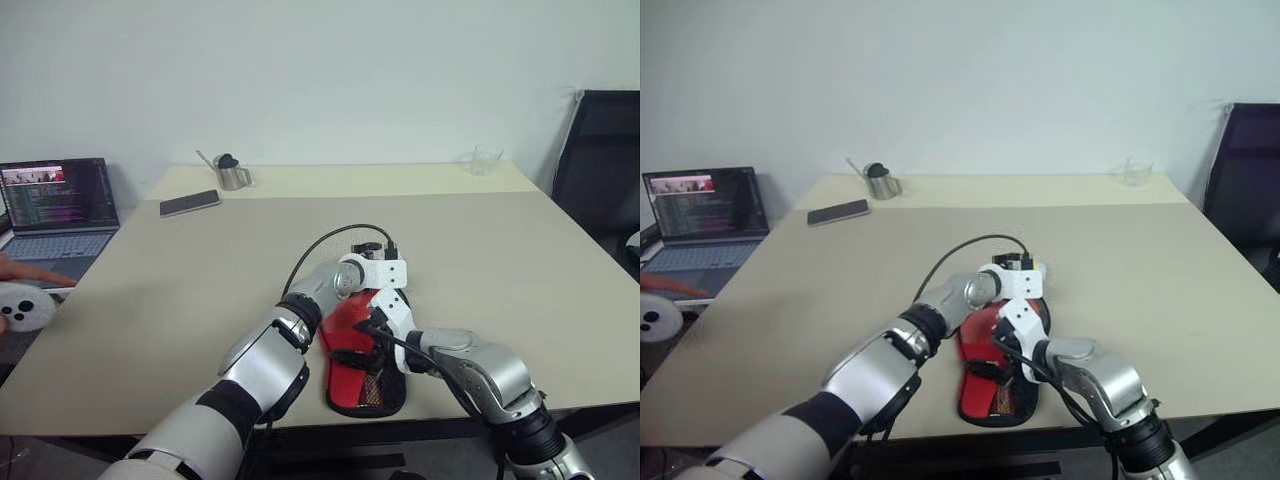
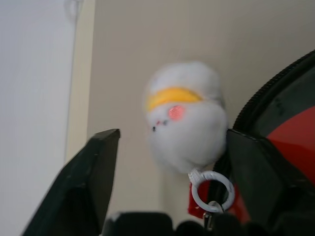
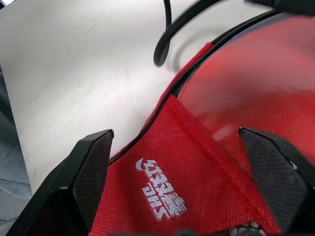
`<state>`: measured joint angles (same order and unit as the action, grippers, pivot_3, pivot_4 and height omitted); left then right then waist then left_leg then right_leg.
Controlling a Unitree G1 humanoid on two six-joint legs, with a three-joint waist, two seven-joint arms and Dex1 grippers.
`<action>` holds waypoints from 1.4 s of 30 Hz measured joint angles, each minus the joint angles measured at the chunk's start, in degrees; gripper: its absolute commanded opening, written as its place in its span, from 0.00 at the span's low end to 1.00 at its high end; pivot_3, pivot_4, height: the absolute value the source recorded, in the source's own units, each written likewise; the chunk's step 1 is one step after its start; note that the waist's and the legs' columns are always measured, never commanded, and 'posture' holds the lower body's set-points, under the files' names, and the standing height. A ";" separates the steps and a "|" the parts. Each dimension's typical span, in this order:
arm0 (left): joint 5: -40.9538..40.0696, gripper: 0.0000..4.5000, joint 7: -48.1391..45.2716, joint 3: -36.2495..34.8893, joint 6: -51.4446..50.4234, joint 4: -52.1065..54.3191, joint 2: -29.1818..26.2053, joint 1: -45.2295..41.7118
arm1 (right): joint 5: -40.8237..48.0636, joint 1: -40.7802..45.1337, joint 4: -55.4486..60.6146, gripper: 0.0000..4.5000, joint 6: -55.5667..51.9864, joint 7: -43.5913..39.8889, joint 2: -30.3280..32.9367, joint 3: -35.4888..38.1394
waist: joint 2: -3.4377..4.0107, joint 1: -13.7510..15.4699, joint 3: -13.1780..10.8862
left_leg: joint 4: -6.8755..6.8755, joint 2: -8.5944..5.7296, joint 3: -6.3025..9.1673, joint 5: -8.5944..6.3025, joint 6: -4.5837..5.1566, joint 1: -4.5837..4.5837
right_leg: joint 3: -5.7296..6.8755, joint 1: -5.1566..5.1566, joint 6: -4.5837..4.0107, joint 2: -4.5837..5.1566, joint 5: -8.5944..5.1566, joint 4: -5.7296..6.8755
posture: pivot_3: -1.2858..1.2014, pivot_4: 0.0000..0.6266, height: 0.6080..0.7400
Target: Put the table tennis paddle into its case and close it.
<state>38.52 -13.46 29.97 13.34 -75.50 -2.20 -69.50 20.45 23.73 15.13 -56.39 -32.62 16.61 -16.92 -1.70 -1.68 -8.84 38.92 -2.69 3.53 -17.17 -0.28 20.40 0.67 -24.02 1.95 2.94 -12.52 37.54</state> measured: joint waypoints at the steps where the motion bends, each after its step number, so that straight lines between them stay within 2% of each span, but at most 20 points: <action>1: -0.01 0.92 -0.28 0.03 0.19 0.03 -0.12 0.02 | -0.02 0.05 -0.24 1.00 0.24 -0.06 0.00 -0.05 | 0.00 0.00 0.02 | 0.00 0.00 0.00 0.00 0.00 -0.01 | 0.00 0.01 0.00 0.00 0.00 0.00 | 0.52 0.24 1.00; 8: -2.65 0.92 -4.64 -2.10 4.39 0.38 -2.43 0.11 | -0.24 0.88 -2.11 1.00 1.95 -1.00 0.06 -0.15 | 0.00 -0.12 0.01 | 0.00 0.05 -0.02 0.00 0.00 -0.03 | -0.01 -0.01 0.01 -0.01 -0.01 0.01 | 0.52 0.24 1.00; 15: -13.93 0.92 -21.99 -10.47 10.43 1.33 -5.75 1.72 | -0.42 4.96 -2.91 1.00 3.68 -6.40 5.75 0.44 | 0.05 -0.02 -0.10 | 0.02 0.03 0.15 0.00 0.00 0.35 | 0.14 -0.18 -0.29 -0.02 0.18 -0.20 | 0.52 0.24 1.00; 21: -22.87 0.92 -33.87 -15.78 10.53 11.73 -11.65 4.19 | 1.61 4.70 0.00 1.00 3.92 -12.38 11.07 0.77 | 0.14 -0.07 -0.20 | -0.06 0.05 0.21 -0.07 0.12 0.51 | 0.13 -0.20 -0.30 -0.02 0.18 -0.53 | 0.52 0.24 1.00; 24: -30.05 0.92 -42.22 -19.25 3.43 24.74 -16.03 8.90 | 3.67 3.72 2.90 1.00 4.41 -16.39 15.03 1.01 | 0.26 -0.12 -0.29 | -0.06 0.05 0.16 -0.15 0.24 0.51 | 0.11 -0.21 -0.27 -0.02 0.17 -0.58 | 0.52 0.24 1.00; 29: -46.36 0.92 -51.86 -25.12 -23.84 54.23 -22.52 20.44 | 10.70 3.70 7.09 1.00 5.51 -27.08 23.15 5.98 | 0.38 -0.06 -0.47 | -0.04 0.08 0.27 -0.18 0.29 0.51 | 0.02 -0.13 -0.24 -0.02 0.14 -0.60 | 0.52 0.24 1.00; 31: -51.53 0.92 -52.55 -25.98 -32.56 64.98 -24.00 25.04 | 12.38 5.12 6.67 1.00 5.98 -29.07 24.73 8.39 | 0.42 -0.06 -0.50 | -0.03 0.08 0.25 -0.18 0.29 0.48 | -0.03 -0.11 -0.24 -0.01 0.14 -0.59 | 0.52 0.24 1.00; 32: -53.96 0.95 -51.45 -26.54 -37.48 70.25 -24.02 27.60 | 12.61 6.97 5.38 1.00 6.50 -29.89 25.19 9.49 | 0.42 0.01 -0.50 | -0.01 0.08 0.25 -0.18 0.29 0.45 | -0.02 -0.08 -0.24 -0.01 0.14 -0.58 | 0.52 0.24 1.00; 33: -55.33 1.00 -49.51 -26.93 -40.80 73.51 -23.26 29.38 | 12.86 8.56 3.94 1.00 7.13 -30.08 25.31 10.66 | 0.42 0.04 -0.50 | 0.01 0.08 0.26 -0.18 0.28 0.43 | -0.03 -0.06 -0.24 0.00 0.14 -0.58 | 0.52 0.24 1.00; 35: -55.92 1.00 -43.90 -26.92 -45.58 77.80 -21.14 32.66 | 12.80 13.60 -0.92 1.00 8.76 -29.26 24.07 12.87 | 0.41 0.16 -0.50 | 0.02 0.09 0.26 -0.17 0.27 0.38 | -0.03 -0.02 -0.24 0.00 0.14 -0.57 | 0.52 0.24 1.00; 40: -49.49 1.00 -32.82 -21.13 -46.26 78.22 -18.04 39.67 | 9.13 26.37 -16.91 1.00 14.43 -21.73 17.74 16.38 | 0.43 0.13 -0.50 | 0.00 0.13 0.21 -0.14 0.22 0.36 | -0.09 -0.07 -0.38 -0.02 0.22 -0.50 | 0.52 0.24 1.00; 42: -46.69 1.00 -28.88 -20.18 -44.34 75.51 -16.45 40.15 | 5.01 32.60 -28.74 1.00 17.32 -13.33 11.75 17.02 | 0.44 -0.07 -0.50 | -0.01 0.16 0.05 -0.11 0.17 0.32 | -0.19 -0.13 -0.50 -0.01 0.30 -0.46 | 0.52 0.24 1.00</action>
<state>-8.17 -42.34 9.79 -31.00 0.01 -18.65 -29.35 25.46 56.32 -13.61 -39.07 -45.94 28.36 0.10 -1.26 -1.75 -9.33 38.91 -2.53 3.58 -17.28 -0.10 20.72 0.47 -24.16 1.44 2.92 -12.22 37.08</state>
